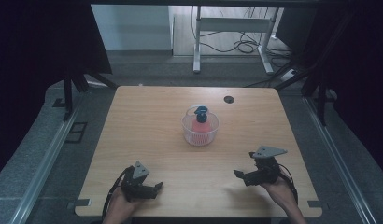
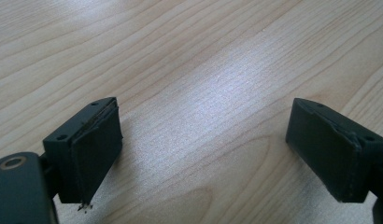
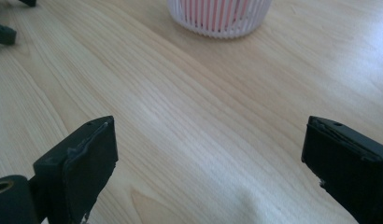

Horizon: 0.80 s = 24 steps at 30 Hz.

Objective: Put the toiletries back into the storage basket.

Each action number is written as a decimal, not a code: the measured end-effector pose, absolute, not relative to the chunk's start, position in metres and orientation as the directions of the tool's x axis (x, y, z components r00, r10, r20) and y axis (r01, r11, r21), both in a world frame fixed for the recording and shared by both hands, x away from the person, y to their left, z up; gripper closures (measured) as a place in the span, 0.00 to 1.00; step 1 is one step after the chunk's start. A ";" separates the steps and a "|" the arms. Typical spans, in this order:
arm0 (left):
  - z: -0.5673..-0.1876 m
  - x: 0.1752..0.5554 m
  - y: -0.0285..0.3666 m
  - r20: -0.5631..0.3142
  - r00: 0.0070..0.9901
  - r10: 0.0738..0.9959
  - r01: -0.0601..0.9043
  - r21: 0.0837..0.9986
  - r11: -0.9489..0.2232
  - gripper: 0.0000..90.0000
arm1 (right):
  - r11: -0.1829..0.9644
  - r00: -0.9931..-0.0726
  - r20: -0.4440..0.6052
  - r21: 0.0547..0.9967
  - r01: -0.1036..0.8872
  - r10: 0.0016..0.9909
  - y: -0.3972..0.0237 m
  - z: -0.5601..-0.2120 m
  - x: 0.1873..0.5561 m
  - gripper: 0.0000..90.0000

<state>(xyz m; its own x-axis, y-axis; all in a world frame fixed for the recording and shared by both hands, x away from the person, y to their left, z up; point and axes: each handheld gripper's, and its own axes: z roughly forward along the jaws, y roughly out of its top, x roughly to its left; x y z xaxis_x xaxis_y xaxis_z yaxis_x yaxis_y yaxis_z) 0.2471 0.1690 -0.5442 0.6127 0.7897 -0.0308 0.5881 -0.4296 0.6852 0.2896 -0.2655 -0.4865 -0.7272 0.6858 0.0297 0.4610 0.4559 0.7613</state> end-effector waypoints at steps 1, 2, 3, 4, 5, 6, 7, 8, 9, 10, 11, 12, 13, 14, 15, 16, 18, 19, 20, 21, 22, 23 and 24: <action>-0.544 0.247 0.169 -0.031 0.613 0.790 0.588 0.685 -0.430 0.11 | 0.455 -0.725 0.031 0.760 0.464 0.688 -0.266 -0.488 0.289 0.04; -0.544 0.247 0.169 -0.030 0.613 0.790 0.588 0.685 -0.430 0.11 | 0.457 -0.725 0.030 0.758 0.465 0.689 -0.268 -0.490 0.288 0.04; -0.544 0.247 0.169 -0.031 0.613 0.789 0.588 0.685 -0.430 0.11 | 0.457 -0.724 0.030 0.757 0.467 0.689 -0.268 -0.492 0.287 0.04; -0.544 0.247 0.169 -0.031 0.613 0.790 0.588 0.685 -0.430 0.11 | 0.457 -0.722 0.031 0.755 0.470 0.692 -0.270 -0.494 0.285 0.04; -0.544 0.247 0.169 -0.031 0.613 0.789 0.588 0.685 -0.430 0.11 | 0.457 -0.722 0.030 0.755 0.470 0.691 -0.270 -0.496 0.285 0.04; -0.544 0.247 0.169 -0.031 0.613 0.790 0.588 0.685 -0.430 0.11 | 0.459 -0.721 0.030 0.753 0.472 0.692 -0.271 -0.497 0.284 0.04; -0.544 0.247 0.169 -0.031 0.613 0.789 0.588 0.685 -0.430 0.11 | 0.459 -0.721 0.031 0.752 0.473 0.693 -0.272 -0.498 0.283 0.04; -0.544 0.247 0.169 -0.030 0.613 0.790 0.588 0.685 -0.430 0.11 | 0.459 -0.720 0.032 0.750 0.476 0.694 -0.272 -0.500 0.282 0.04; -0.544 0.247 0.169 -0.030 0.613 0.789 0.588 0.685 -0.430 0.11 | 0.460 -0.720 0.033 0.749 0.477 0.694 -0.273 -0.501 0.281 0.04; -0.544 0.247 0.169 -0.030 0.613 0.789 0.588 0.685 -0.430 0.11 | 0.459 -0.718 0.032 0.748 0.478 0.695 -0.273 -0.502 0.280 0.04; -0.544 0.247 0.169 -0.030 0.614 0.789 0.587 0.685 -0.431 0.11 | 0.460 -0.718 0.033 0.748 0.479 0.695 -0.274 -0.503 0.280 0.04; -0.544 0.247 0.169 -0.030 0.614 0.789 0.587 0.685 -0.431 0.11 | 0.462 -0.719 0.033 0.746 0.480 0.695 -0.274 -0.504 0.279 0.04; -0.544 0.247 0.169 -0.029 0.614 0.789 0.587 0.685 -0.431 0.11 | 0.463 -0.718 0.032 0.744 0.482 0.696 -0.275 -0.506 0.278 0.04; -0.544 0.247 0.169 -0.029 0.614 0.789 0.587 0.685 -0.432 0.11 | 0.465 -0.717 0.031 0.742 0.483 0.696 -0.275 -0.506 0.278 0.04; -0.544 0.247 0.169 -0.029 0.615 0.788 0.586 0.685 -0.432 0.11 | 0.469 -0.718 0.028 0.740 0.482 0.695 -0.275 -0.508 0.277 0.04; -0.544 0.247 0.169 -0.029 0.615 0.788 0.586 0.685 -0.432 0.11 | 0.468 -0.716 0.029 0.738 0.486 0.697 -0.275 -0.509 0.276 0.04; -0.544 0.247 0.169 -0.028 0.615 0.788 0.586 0.685 -0.432 0.11 | 0.471 -0.718 0.029 0.736 0.486 0.695 -0.276 -0.512 0.276 0.04; -0.544 0.247 0.169 -0.028 0.615 0.788 0.586 0.685 -0.433 0.11 | 0.472 -0.716 0.028 0.734 0.488 0.697 -0.276 -0.513 0.275 0.04; -0.544 0.247 0.169 -0.028 0.615 0.788 0.586 0.685 -0.433 0.11 | 0.474 -0.718 0.029 0.732 0.489 0.696 -0.276 -0.515 0.274 0.04; -0.544 0.247 0.169 -0.028 0.615 0.788 0.586 0.685 -0.433 0.11 | 0.477 -0.718 0.029 0.728 0.492 0.696 -0.276 -0.517 0.274 0.04; -0.544 0.247 0.169 -0.028 0.615 0.788 0.586 0.685 -0.432 0.11 | 0.480 -0.718 0.028 0.725 0.494 0.696 -0.276 -0.519 0.273 0.04; -0.544 0.247 0.169 -0.028 0.615 0.788 0.586 0.685 -0.433 0.11 | 0.485 -0.719 0.026 0.722 0.494 0.694 -0.276 -0.522 0.272 0.04; -0.544 0.247 0.169 -0.028 0.615 0.788 0.586 0.685 -0.433 0.11 | 0.489 -0.719 0.025 0.717 0.497 0.694 -0.276 -0.524 0.272 0.04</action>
<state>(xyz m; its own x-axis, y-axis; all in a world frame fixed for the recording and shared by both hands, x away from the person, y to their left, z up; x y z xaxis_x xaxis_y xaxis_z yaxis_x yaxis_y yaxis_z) 0.2473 0.1692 -0.5441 0.6153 0.7878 -0.0284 0.5858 -0.4328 0.6853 0.2718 -0.2761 -0.5241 -0.7191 0.6945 0.0250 0.4970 0.4888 0.7170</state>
